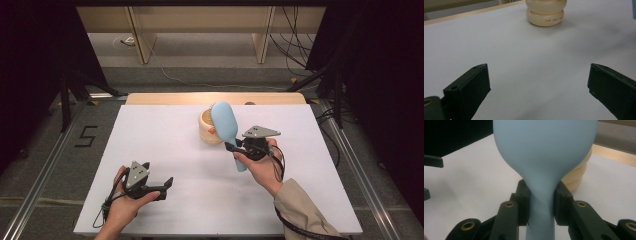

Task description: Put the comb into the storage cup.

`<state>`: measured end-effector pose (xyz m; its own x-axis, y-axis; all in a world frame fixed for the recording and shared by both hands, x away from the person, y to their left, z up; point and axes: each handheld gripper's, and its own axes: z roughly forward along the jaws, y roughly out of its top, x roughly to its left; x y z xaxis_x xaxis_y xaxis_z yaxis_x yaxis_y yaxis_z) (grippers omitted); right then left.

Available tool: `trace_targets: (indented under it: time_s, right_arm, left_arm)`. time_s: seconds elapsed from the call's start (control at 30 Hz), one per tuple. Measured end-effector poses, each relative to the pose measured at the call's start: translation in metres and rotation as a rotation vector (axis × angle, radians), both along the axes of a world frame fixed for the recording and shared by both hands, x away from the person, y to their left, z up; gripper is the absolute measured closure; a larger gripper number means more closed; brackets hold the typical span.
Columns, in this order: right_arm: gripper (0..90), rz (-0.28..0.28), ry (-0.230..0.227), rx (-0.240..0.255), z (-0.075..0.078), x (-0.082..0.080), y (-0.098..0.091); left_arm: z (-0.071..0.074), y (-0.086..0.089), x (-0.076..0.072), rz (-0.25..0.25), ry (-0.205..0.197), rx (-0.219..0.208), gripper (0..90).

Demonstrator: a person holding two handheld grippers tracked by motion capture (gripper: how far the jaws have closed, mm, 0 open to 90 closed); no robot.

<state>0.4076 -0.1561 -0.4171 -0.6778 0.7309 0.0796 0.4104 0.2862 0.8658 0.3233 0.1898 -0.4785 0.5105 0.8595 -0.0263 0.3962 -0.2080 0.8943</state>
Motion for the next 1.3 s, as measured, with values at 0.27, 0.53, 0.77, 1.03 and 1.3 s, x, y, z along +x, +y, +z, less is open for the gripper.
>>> trace_targets:
  time_s: [0.27,0.53,0.77,1.03,1.3]
  right_arm:
    - [70.3,0.029,-0.017,0.019,-0.003,-0.002,0.005]
    - [70.3,0.052,-0.030,0.050,-0.005,-0.004,0.008]
    - [70.3,0.066,-0.023,0.064,-0.008,-0.006,0.011]
    - [70.3,0.083,-0.017,0.077,-0.011,-0.008,0.016]
    - [70.3,0.096,-0.019,0.093,-0.012,-0.010,0.020]
  left_arm:
    - [0.001,-0.002,-0.001,-0.009,-0.003,-0.010,3.9]
    - [0.001,-0.003,-0.002,-0.016,-0.001,-0.014,4.0]
    - [0.002,-0.007,-0.003,-0.029,0.000,-0.018,4.0]
    - [0.003,-0.013,-0.004,-0.047,-0.002,-0.043,4.9]
    - [0.004,-0.017,-0.005,-0.059,-0.004,-0.057,5.6]
